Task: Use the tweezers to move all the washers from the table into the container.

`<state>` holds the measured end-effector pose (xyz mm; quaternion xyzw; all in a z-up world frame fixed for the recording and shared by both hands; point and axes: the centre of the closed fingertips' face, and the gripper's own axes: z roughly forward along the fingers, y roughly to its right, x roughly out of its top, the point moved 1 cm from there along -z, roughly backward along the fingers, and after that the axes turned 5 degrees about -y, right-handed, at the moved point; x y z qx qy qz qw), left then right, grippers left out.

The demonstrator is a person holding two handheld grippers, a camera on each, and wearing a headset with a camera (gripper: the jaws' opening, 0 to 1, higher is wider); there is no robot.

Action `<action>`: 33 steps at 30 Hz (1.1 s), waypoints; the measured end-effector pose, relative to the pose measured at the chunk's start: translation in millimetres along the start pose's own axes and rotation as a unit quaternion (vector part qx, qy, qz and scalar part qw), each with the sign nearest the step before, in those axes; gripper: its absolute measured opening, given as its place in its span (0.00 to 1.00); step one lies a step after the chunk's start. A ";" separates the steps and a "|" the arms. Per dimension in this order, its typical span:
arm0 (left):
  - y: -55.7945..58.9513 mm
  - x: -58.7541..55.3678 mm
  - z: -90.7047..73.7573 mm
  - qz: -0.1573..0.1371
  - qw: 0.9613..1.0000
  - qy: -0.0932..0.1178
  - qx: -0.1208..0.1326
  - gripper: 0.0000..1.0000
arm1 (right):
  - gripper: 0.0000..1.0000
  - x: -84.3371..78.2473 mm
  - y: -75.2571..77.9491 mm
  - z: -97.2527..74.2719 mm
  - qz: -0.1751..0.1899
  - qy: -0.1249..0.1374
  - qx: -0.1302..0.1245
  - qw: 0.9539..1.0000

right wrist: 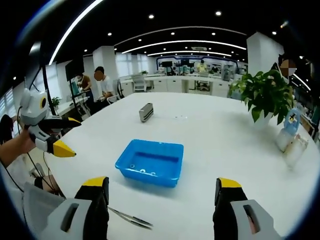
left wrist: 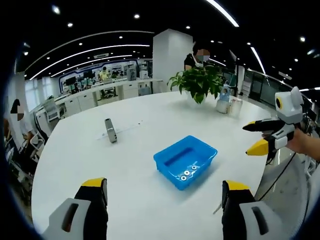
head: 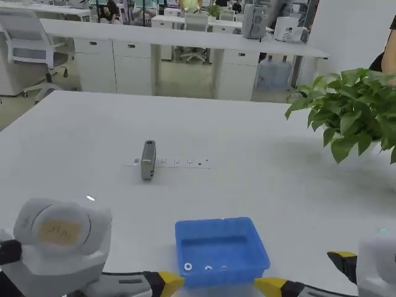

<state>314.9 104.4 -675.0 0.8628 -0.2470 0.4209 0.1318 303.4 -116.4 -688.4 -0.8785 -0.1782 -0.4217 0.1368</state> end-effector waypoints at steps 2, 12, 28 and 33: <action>-2.3 -0.2 -3.5 -0.018 1.000 0.001 0.008 0.99 | 0.90 -1.6 0.8 -1.2 0.004 -0.001 -0.003 1.000; 1.2 -5.4 -20.4 -0.051 0.998 0.018 0.018 0.99 | 0.93 -9.8 -3.3 -6.5 -0.002 -0.007 -0.005 1.000; 15.9 -24.8 -16.5 -0.045 0.999 -0.005 0.011 0.99 | 0.94 -21.9 -3.9 -5.4 -0.002 -0.013 -0.001 1.000; 23.4 -40.3 -13.3 -0.040 0.999 -0.025 0.010 0.99 | 0.93 -25.9 -2.2 -3.6 -0.009 -0.020 0.000 1.000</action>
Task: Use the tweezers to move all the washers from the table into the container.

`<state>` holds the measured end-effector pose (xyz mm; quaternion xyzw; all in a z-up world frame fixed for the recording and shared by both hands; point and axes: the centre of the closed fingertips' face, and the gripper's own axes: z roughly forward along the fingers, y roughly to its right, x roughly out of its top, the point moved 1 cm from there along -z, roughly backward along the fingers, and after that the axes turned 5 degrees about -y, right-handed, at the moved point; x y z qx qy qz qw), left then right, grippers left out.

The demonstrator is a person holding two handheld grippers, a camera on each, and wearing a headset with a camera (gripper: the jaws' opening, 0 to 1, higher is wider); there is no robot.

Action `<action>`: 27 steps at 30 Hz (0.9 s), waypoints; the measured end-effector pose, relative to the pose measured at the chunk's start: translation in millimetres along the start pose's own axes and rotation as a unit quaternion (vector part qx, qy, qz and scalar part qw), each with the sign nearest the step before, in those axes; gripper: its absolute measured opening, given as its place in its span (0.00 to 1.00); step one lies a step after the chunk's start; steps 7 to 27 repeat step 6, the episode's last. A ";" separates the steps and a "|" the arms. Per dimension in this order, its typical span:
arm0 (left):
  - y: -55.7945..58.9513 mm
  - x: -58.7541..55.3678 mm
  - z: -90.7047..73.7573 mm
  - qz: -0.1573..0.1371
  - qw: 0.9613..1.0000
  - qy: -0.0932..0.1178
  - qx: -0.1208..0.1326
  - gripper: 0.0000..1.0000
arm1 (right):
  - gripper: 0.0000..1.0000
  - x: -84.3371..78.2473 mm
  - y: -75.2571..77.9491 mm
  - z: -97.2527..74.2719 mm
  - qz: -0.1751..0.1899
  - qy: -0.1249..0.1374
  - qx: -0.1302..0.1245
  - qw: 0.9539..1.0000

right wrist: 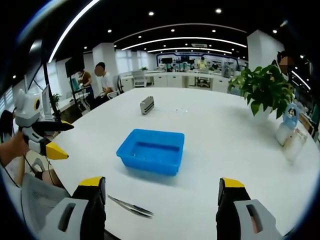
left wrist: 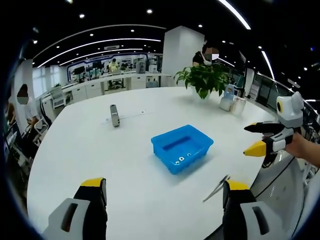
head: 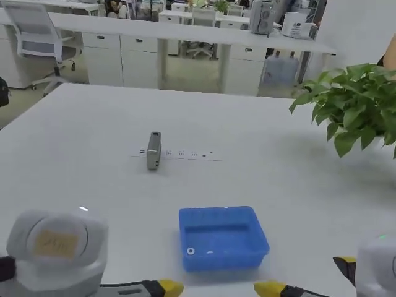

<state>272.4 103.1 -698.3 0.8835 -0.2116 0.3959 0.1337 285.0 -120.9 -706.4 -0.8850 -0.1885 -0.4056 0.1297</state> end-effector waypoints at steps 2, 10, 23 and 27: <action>2.0 -4.7 2.3 0.003 1.000 -0.005 -0.004 0.99 | 0.93 -2.7 0.4 2.4 0.001 -0.004 0.003 1.000; 1.5 -8.1 2.1 0.008 1.000 -0.013 0.001 0.99 | 0.92 -7.5 -2.2 5.2 -0.005 -0.012 0.007 1.000; 1.5 -8.1 2.1 0.008 1.000 -0.013 0.001 0.99 | 0.92 -7.5 -2.2 5.2 -0.005 -0.012 0.007 1.000; 1.5 -8.1 2.1 0.008 1.000 -0.013 0.001 0.99 | 0.92 -7.5 -2.2 5.2 -0.005 -0.012 0.007 1.000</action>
